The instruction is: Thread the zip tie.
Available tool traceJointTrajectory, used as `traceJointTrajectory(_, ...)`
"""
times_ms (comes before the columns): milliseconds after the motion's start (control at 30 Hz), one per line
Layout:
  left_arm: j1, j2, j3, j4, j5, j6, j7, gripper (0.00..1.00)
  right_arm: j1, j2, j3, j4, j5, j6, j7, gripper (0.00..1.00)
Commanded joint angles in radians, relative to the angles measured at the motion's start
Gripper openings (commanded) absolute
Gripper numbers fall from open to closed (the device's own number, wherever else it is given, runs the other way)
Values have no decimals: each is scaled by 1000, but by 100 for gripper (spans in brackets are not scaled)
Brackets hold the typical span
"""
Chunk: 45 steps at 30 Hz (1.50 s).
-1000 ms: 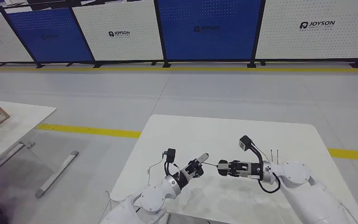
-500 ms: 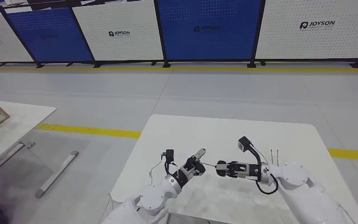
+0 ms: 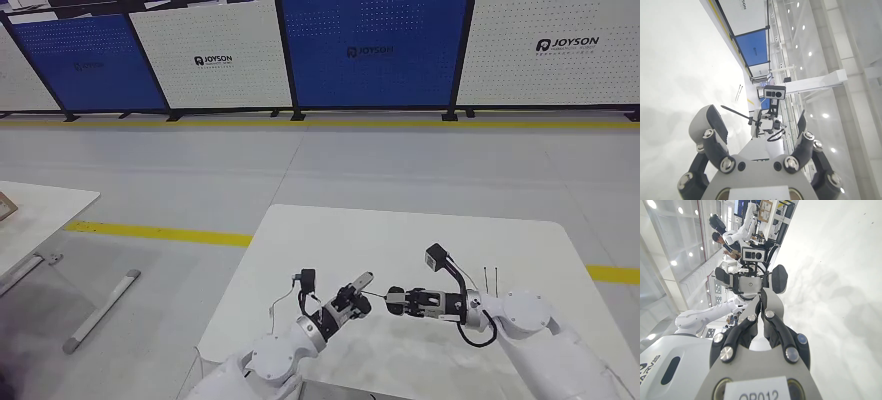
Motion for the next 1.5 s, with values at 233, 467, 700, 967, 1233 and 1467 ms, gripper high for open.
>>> traceJointTrajectory(233,1,-5,-18,16,-18,-4,-32,19,0,0,0,0,0,0,0,0)
traceJointTrajectory(467,2,-11,-23,22,-5,-14,-40,0,0,0,0,0,0,0,0,0)
traceJointTrajectory(700,6,-13,-29,24,28,-28,-59,13,0,0,0,0,0,0,0,0)
traceJointTrajectory(967,18,-14,-39,20,59,-39,-90,37,0,0,0,0,0,0,0,0)
traceJointTrajectory(1233,26,-14,-54,21,60,-52,-119,18,0,0,0,0,0,0,0,0)
traceJointTrajectory(1467,30,-16,-65,22,49,-63,-147,3,0,0,0,0,0,0,0,0)
